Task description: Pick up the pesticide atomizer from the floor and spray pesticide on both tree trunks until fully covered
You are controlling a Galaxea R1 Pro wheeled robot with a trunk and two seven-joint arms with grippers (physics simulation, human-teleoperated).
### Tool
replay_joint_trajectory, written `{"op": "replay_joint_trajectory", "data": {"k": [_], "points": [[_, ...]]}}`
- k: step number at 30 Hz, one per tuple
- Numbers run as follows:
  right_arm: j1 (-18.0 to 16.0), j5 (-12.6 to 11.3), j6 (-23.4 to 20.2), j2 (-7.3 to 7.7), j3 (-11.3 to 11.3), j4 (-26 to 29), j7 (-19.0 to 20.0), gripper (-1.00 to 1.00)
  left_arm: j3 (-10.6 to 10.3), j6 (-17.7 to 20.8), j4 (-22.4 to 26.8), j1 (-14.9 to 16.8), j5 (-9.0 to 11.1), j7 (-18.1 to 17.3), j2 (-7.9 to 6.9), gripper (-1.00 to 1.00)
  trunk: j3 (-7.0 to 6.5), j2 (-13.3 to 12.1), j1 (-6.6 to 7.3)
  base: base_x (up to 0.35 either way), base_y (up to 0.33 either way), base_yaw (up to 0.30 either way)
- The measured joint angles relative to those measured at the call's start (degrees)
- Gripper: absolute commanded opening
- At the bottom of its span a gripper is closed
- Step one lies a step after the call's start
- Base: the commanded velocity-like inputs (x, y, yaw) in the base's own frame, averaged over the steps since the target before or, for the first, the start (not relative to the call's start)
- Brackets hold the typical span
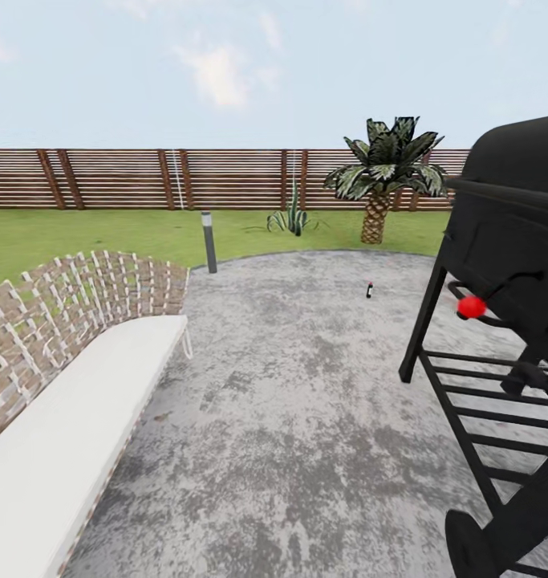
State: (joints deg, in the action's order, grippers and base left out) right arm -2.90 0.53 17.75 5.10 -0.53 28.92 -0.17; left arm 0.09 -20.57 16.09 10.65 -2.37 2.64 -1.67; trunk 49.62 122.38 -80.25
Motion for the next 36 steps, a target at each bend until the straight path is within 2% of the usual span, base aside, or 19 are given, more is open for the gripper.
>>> {"op": "replay_joint_trajectory", "data": {"k": [30,36], "points": [[0.0,-0.2,0.0,0.00,0.0,0.0,0.0,1.00,0.0,0.0,0.0,0.0,0.0,0.0,-0.09,1.00,0.00,0.0,0.00,0.310,0.080,0.000],[0.0,-0.2,0.0,0.00,0.0,0.0,0.0,1.00,0.0,-0.1,0.0,0.0,0.0,0.0,-0.09,1.00,0.00,0.0,0.00,0.329,0.010,-0.157]]}}
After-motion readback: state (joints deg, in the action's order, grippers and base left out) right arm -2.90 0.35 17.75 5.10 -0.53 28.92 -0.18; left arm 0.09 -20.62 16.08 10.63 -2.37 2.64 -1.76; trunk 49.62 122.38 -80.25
